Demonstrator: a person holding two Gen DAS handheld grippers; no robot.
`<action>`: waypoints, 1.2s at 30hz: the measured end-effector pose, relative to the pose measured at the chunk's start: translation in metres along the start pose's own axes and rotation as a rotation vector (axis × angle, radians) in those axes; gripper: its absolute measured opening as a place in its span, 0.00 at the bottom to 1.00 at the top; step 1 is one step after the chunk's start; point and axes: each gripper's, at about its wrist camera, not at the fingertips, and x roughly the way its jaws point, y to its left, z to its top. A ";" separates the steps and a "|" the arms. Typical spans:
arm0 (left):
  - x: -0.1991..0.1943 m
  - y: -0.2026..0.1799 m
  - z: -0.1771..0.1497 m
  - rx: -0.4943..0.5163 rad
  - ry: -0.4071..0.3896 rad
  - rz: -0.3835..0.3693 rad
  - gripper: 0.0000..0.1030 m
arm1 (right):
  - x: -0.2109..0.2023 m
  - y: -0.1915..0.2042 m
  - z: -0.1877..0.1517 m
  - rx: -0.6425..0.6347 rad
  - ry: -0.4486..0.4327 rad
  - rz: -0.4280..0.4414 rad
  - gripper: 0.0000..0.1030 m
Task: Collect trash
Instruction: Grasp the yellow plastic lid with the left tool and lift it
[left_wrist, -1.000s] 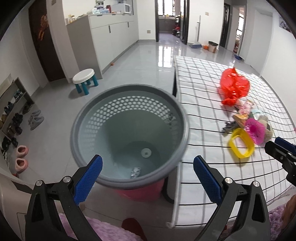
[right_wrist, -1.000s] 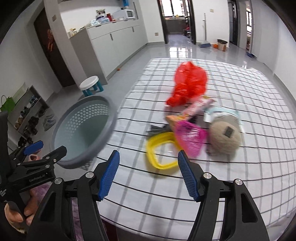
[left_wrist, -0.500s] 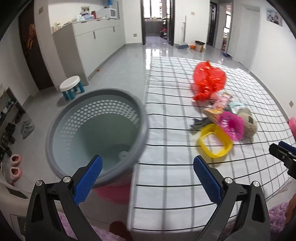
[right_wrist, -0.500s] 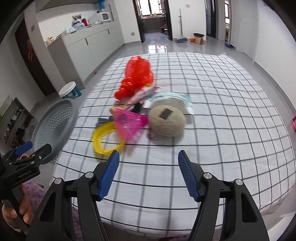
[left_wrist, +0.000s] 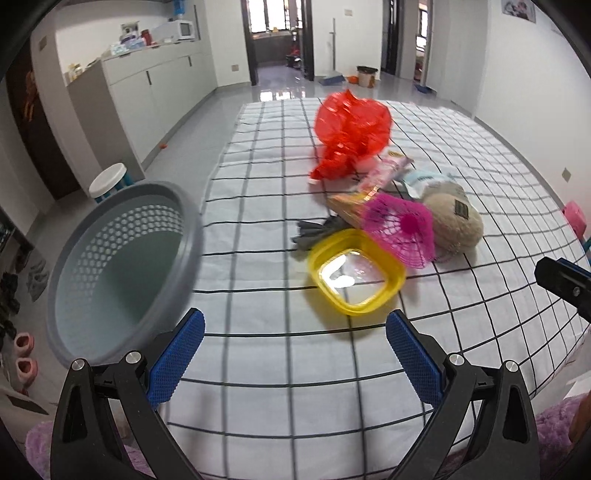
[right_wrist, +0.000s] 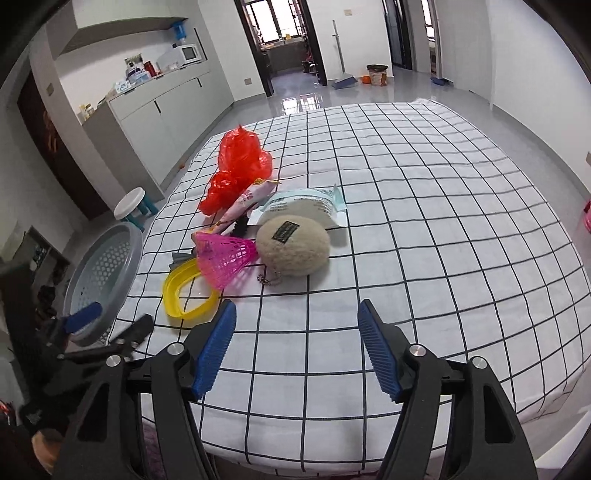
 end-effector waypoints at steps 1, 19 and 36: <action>0.003 -0.003 0.000 0.002 0.006 -0.007 0.94 | 0.001 -0.002 -0.001 0.010 0.005 0.005 0.65; 0.054 -0.036 0.016 -0.007 0.091 -0.033 0.94 | 0.005 -0.020 -0.002 0.073 0.034 0.069 0.65; 0.071 -0.024 0.022 -0.071 0.113 -0.041 0.94 | 0.008 -0.017 -0.002 0.073 0.047 0.086 0.67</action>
